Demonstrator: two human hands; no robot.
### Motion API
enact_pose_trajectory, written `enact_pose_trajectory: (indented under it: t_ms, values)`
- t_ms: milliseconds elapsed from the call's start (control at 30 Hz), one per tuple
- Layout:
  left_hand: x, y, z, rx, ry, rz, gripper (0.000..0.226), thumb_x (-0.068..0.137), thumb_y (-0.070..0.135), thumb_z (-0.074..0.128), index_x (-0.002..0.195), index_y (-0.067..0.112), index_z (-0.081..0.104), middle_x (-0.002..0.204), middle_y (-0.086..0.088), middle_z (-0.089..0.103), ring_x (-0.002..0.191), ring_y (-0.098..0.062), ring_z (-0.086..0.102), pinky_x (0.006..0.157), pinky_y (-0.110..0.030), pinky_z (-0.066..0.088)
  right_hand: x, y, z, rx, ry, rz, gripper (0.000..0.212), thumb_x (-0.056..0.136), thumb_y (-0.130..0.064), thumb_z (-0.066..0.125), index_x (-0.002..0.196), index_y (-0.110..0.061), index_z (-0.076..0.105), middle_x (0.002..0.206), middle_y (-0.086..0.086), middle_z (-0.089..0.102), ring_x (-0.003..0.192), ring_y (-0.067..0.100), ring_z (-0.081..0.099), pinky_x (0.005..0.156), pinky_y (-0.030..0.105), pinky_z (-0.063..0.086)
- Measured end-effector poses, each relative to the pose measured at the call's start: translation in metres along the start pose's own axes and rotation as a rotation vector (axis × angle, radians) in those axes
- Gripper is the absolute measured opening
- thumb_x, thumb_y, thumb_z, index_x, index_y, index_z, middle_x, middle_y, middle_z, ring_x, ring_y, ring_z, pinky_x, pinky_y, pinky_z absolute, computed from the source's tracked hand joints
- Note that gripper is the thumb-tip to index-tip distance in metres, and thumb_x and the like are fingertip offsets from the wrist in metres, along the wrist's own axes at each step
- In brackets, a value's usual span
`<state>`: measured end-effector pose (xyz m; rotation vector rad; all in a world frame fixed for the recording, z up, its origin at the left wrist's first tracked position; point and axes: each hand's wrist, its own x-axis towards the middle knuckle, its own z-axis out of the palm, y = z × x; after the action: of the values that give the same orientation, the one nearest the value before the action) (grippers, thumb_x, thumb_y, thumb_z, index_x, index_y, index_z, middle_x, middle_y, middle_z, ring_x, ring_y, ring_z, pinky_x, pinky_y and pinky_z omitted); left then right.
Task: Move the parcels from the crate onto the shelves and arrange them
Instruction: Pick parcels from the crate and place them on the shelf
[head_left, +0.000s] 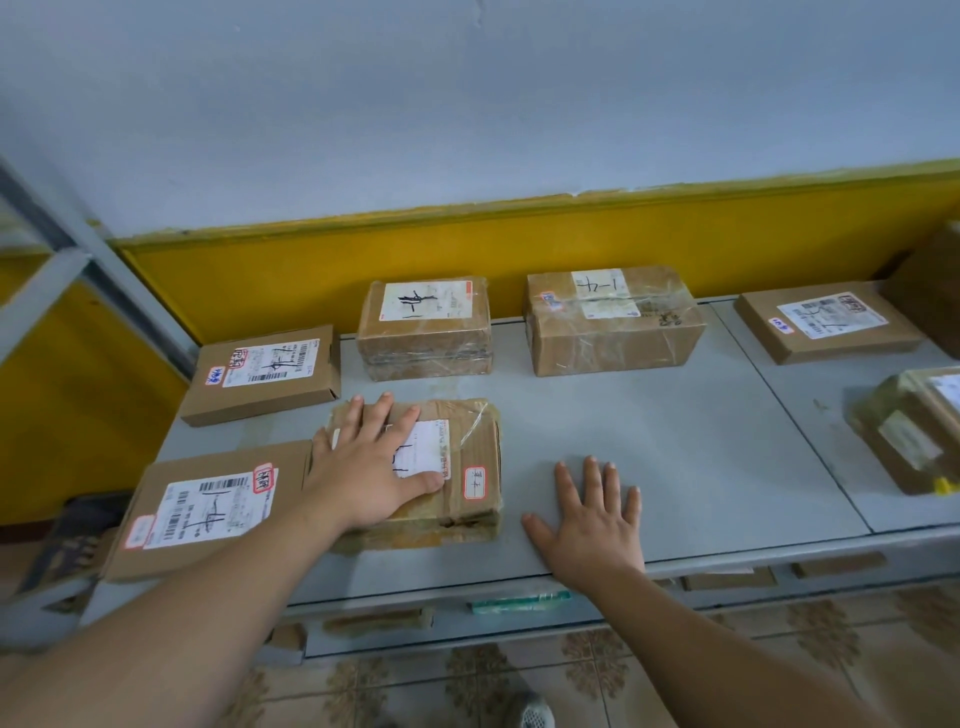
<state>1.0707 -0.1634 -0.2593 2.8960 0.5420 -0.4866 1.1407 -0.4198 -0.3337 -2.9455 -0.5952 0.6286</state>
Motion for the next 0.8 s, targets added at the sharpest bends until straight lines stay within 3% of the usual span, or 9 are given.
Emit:
enact_pose_trajectory:
  t_ms: [200, 433, 533, 667, 800]
  values:
    - [-0.004, 0.000, 0.004, -0.023, 0.008, 0.002, 0.095, 0.077, 0.083, 0.036, 0.151, 0.043, -0.009, 0.158, 0.010, -0.025, 0.144, -0.021, -0.028, 0.115, -0.062, 0.000, 0.001, -0.001, 0.000, -0.009, 0.001, -0.005, 0.083, 0.093, -0.073, 0.016, 0.158, -0.029, -0.010, 0.164, 0.010, -0.022, 0.149, 0.032, -0.025, 0.115, 0.052, -0.018]
    - [0.000, 0.001, -0.009, -0.022, -0.108, 0.008, 0.095, 0.080, 0.078, 0.042, 0.150, 0.043, -0.011, 0.158, 0.009, -0.026, 0.144, -0.024, -0.026, 0.115, -0.063, -0.003, 0.000, -0.001, -0.005, 0.000, -0.022, -0.011, 0.083, 0.094, -0.071, 0.019, 0.159, -0.027, -0.007, 0.165, 0.011, -0.019, 0.150, 0.033, -0.022, 0.118, 0.053, -0.013]
    - [-0.003, 0.005, -0.022, -0.031, -0.108, -0.010, 0.087, 0.085, 0.069, 0.050, 0.153, 0.040, 0.003, 0.161, 0.007, -0.014, 0.148, -0.026, -0.015, 0.115, -0.061, 0.002, 0.003, -0.002, -0.015, 0.010, -0.083, 0.005, 0.083, 0.094, -0.070, 0.029, 0.159, -0.026, 0.001, 0.166, 0.012, -0.011, 0.151, 0.035, -0.013, 0.119, 0.055, -0.004]
    - [-0.021, 0.003, -0.039, -0.078, -0.049, 0.031, 0.075, 0.089, 0.058, 0.054, 0.152, 0.033, 0.022, 0.162, 0.005, 0.010, 0.149, -0.021, 0.007, 0.118, -0.053, 0.014, 0.012, -0.011, -0.055, 0.161, -0.080, 0.060, 0.068, 0.098, -0.056, 0.038, 0.153, -0.017, 0.025, 0.157, 0.017, 0.027, 0.143, 0.038, 0.027, 0.115, 0.050, 0.028]
    - [-0.062, -0.020, -0.057, -0.137, 0.038, 0.089, 0.065, 0.092, 0.045, 0.058, 0.149, 0.027, 0.033, 0.155, 0.001, 0.032, 0.139, -0.019, 0.031, 0.114, -0.035, 0.028, 0.015, -0.037, -0.110, 0.360, 0.069, 0.100, 0.069, 0.100, -0.051, 0.038, 0.154, -0.009, 0.026, 0.156, 0.020, 0.031, 0.140, 0.040, 0.033, 0.114, 0.047, 0.030]
